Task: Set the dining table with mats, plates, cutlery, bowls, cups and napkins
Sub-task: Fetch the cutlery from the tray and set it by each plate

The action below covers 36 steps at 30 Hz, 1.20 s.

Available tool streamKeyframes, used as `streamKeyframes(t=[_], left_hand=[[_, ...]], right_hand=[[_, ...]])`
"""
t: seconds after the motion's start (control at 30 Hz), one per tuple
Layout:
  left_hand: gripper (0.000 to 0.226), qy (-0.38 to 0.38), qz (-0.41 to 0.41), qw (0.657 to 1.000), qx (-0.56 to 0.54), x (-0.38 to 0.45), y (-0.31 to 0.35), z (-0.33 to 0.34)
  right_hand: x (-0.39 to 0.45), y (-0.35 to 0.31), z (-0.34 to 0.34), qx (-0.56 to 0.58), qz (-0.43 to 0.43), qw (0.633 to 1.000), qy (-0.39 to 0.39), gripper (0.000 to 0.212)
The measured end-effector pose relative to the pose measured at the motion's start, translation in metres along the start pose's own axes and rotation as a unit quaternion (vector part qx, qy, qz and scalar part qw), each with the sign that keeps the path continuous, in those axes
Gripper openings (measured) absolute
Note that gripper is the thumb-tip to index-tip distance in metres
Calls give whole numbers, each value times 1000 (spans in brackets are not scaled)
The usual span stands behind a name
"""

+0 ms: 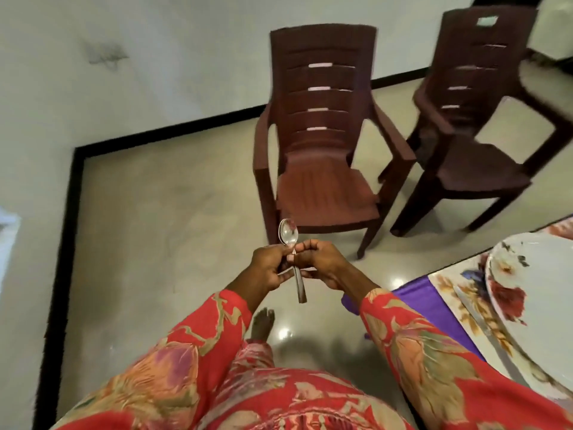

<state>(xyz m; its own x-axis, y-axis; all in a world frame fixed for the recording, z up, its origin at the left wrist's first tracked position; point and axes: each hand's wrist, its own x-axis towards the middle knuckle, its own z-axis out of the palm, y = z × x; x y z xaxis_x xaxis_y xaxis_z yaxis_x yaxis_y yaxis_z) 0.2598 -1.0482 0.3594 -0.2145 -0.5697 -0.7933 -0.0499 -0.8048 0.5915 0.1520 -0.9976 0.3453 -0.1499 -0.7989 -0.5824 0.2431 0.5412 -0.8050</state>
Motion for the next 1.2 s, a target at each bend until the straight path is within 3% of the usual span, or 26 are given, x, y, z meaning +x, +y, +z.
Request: streamKeyframes(t=[0.17,0.43,0.93,1.07,1.2], left_hand=[[14,-91,-13,993,79,52,60,51],[15,-225,-39,954,195,111,134,140],[28,-358,-76,846,388,140,129,301],[23,-372,-71,824,422,145,117,357],[20,-371,-72,795,475,151,101,416]], right_hand=[[34,-39,-31,83,-38,988,125,22],[76,-94,-81,196,-77,934,287,21],[78,-92,-196,387,-119,805,434,23],[76,-87,-244,406,-137,792,435,11],[72,-84,-290,428,-146,771,449,13]])
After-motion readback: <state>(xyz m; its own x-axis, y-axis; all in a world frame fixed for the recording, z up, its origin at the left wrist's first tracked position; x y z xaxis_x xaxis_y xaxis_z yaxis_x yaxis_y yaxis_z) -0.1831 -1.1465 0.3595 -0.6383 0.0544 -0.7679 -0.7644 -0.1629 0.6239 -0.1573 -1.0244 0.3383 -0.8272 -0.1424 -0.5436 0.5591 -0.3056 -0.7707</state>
